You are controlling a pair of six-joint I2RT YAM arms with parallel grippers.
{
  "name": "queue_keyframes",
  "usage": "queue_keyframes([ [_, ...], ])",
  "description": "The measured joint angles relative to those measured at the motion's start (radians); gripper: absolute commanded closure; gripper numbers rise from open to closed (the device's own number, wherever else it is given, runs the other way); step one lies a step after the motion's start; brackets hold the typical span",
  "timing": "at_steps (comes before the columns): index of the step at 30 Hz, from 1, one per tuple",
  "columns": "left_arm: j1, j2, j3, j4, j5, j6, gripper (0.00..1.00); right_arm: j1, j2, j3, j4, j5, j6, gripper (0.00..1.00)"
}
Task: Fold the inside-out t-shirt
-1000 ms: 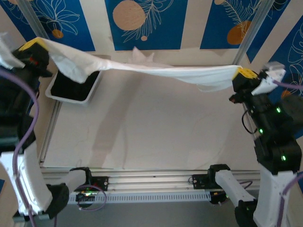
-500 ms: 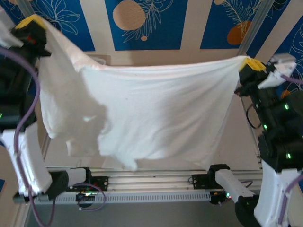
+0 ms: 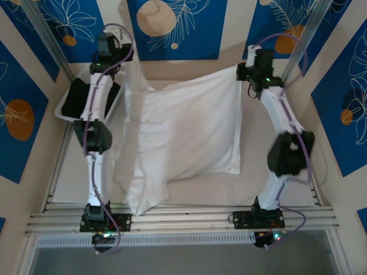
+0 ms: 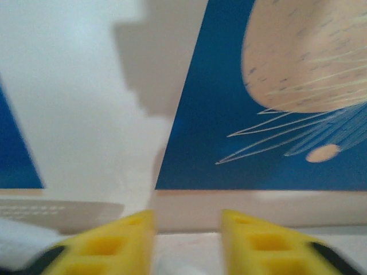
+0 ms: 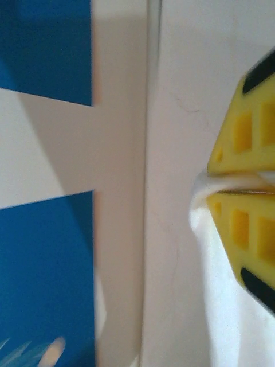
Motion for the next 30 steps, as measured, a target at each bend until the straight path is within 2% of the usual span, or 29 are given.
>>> queue_keyframes([
  [2,-0.004,0.087,0.061,-0.026,-0.005,-0.01,0.35,-0.001,0.148,0.109,-0.053,0.012,0.017,0.58],
  [4,-0.009,0.084,-0.006,-0.061,-0.006,-0.012,0.32,-0.004,0.202,0.121,-0.128,0.02,0.032,0.54],
  [7,-0.027,-0.092,-0.36,-0.001,-0.015,-0.007,0.32,-0.002,0.141,-0.005,-0.199,0.025,0.061,0.52],
  [10,-0.091,-0.369,-0.834,0.143,0.006,0.005,0.34,0.015,-0.069,-0.279,-0.24,0.04,0.111,0.52],
  [13,-0.236,-0.632,-1.223,0.341,0.081,0.064,0.35,0.077,-0.313,-0.56,-0.275,0.05,0.176,0.52],
  [15,-0.374,-0.744,-1.398,0.466,0.142,0.143,0.37,0.121,-0.435,-0.718,-0.291,0.024,0.225,0.52],
  [17,-0.513,-0.786,-1.508,0.55,0.192,0.233,0.37,0.133,-0.503,-0.842,-0.307,-0.011,0.273,0.51],
  [19,-0.641,-0.773,-1.562,0.585,0.217,0.321,0.38,0.129,-0.534,-0.938,-0.32,-0.038,0.321,0.51],
  [22,-0.771,-0.696,-1.569,0.581,0.224,0.437,0.4,0.128,-0.544,-1.026,-0.341,-0.052,0.379,0.51],
  [27,-0.861,-0.545,-1.521,0.544,0.201,0.557,0.43,0.128,-0.542,-1.077,-0.338,-0.052,0.43,0.51],
  [30,-0.888,-0.468,-1.479,0.518,0.166,0.603,0.5,0.126,-0.529,-1.078,-0.327,-0.053,0.44,0.53],
])
